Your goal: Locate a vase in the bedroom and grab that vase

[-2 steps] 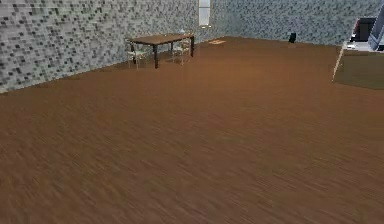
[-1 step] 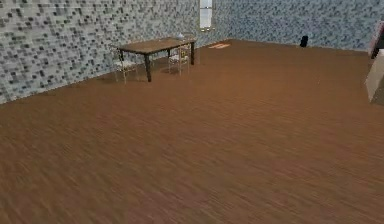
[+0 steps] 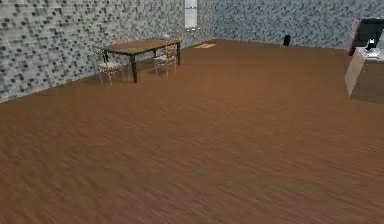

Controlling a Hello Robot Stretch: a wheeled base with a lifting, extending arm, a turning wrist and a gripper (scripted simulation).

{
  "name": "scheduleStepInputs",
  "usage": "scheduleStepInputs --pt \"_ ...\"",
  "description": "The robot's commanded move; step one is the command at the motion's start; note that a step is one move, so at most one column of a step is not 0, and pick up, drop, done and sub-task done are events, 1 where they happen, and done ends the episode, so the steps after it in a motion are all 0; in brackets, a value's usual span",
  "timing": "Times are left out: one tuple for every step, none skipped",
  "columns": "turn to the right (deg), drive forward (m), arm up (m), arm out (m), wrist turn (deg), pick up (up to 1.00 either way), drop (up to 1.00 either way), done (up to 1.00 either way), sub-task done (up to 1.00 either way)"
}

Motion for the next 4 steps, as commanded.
scheduleStepInputs --pt "0.0 1.00 0.00 0.00 0.0 0.00 0.00 0.00 0.00" --pt "0.0 1.00 0.00 0.00 0.0 0.00 0.00 0.00 0.00" --pt "0.0 1.00 0.00 0.00 0.0 0.00 0.00 0.00 0.00" --pt "0.0 1.00 0.00 0.00 0.0 0.00 0.00 0.00 0.00"
